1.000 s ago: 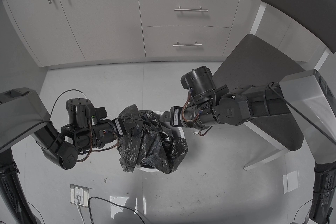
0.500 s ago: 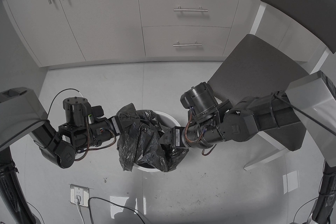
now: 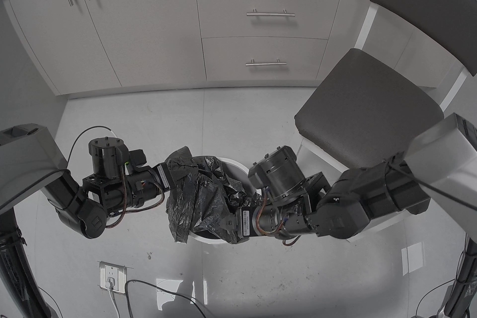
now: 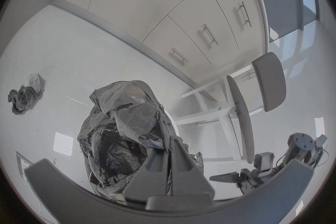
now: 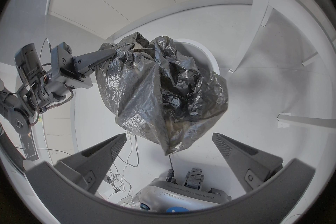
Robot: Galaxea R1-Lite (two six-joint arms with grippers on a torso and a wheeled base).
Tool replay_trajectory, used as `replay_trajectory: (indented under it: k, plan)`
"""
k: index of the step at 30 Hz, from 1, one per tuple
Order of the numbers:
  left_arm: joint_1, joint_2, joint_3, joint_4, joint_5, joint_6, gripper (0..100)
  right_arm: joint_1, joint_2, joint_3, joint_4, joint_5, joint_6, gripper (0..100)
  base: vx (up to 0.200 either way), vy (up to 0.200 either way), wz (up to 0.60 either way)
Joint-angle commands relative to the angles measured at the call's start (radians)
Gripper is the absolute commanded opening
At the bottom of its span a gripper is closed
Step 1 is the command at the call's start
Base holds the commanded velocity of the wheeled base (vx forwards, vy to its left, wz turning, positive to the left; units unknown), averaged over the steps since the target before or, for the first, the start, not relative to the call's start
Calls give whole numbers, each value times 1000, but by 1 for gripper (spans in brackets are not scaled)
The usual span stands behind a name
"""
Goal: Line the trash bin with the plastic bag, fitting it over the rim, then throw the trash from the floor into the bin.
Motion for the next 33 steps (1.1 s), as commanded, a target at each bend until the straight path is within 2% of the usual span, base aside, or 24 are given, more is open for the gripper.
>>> replay_trajectory:
  k: [1,9,12,33]
  plan:
    - [0,-3,-3,0,1,-7,0,35,40,-11,-15,-2,4,100,0,0,0]
    - [0,-3,-4,0,1,-7,0,39,147,-120,-16,-4,4,100,0,0,0]
    - [0,-3,-3,0,1,-7,0,24,193,-206,-7,-5,5,100,0,0,0]
    - [3,-3,-3,-2,1,-7,0,-51,399,-517,63,-31,1,100,0,0,0]
